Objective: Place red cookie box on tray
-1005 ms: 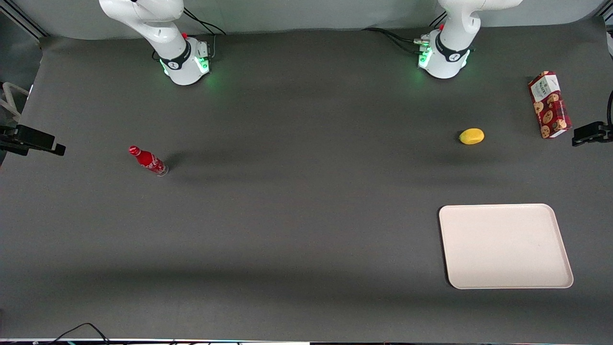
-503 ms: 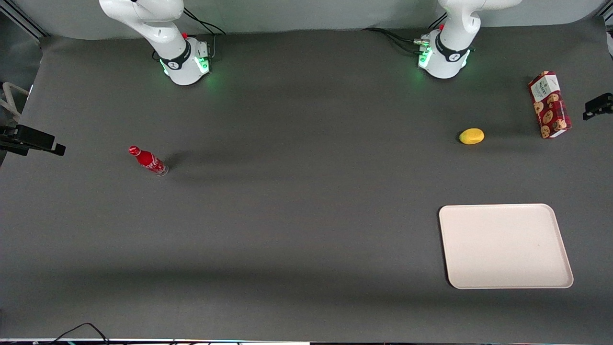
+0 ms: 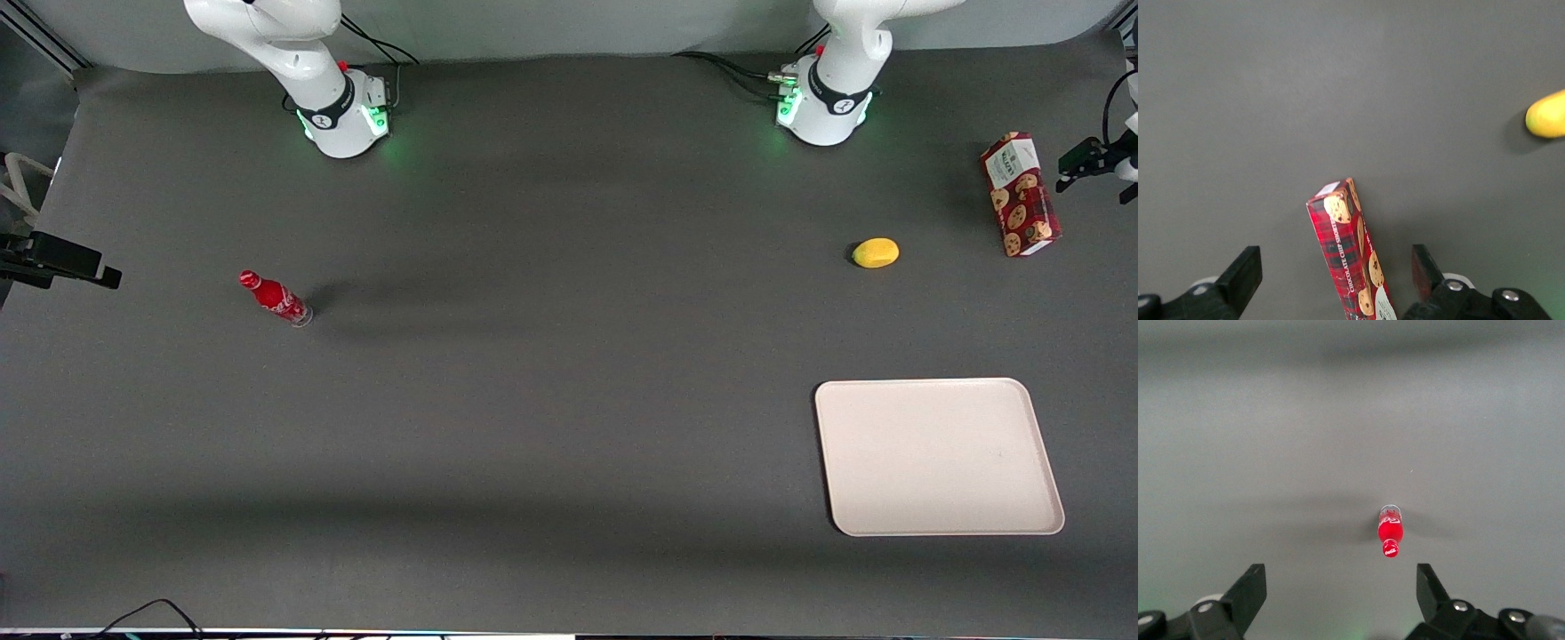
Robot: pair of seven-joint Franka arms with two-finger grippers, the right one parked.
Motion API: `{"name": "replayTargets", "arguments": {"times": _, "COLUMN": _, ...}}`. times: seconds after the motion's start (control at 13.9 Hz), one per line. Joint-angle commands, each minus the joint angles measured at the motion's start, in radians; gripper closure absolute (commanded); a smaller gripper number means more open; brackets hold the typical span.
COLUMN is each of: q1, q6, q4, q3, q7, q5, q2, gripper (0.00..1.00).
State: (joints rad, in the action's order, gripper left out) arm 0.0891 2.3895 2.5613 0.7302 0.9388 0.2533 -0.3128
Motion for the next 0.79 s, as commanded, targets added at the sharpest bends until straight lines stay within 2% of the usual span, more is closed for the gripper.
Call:
{"name": "replayTargets", "arguments": {"times": 0.0, "q1": 0.006, "q6": 0.08, "q4": 0.016, "q3": 0.014, "q7": 0.022, "q5": 0.001, "q2": 0.058, "gripper": 0.0}}
{"name": "replayTargets", "arguments": {"times": 0.22, "q1": 0.011, "q6": 0.119, "q4": 0.017, "q3": 0.017, "q7": 0.021, "q5": -0.078, "q2": 0.107, "gripper": 0.0}}
{"name": "replayTargets", "arguments": {"times": 0.5, "q1": 0.003, "q6": 0.125, "q4": 0.008, "q3": 0.015, "q7": 0.017, "q5": -0.086, "q2": 0.113, "gripper": 0.0}}
{"name": "replayTargets", "arguments": {"times": 0.72, "q1": 0.018, "q6": 0.126, "q4": 0.005, "q3": 0.018, "q7": 0.015, "q5": -0.103, "q2": 0.164, "gripper": 0.0}}
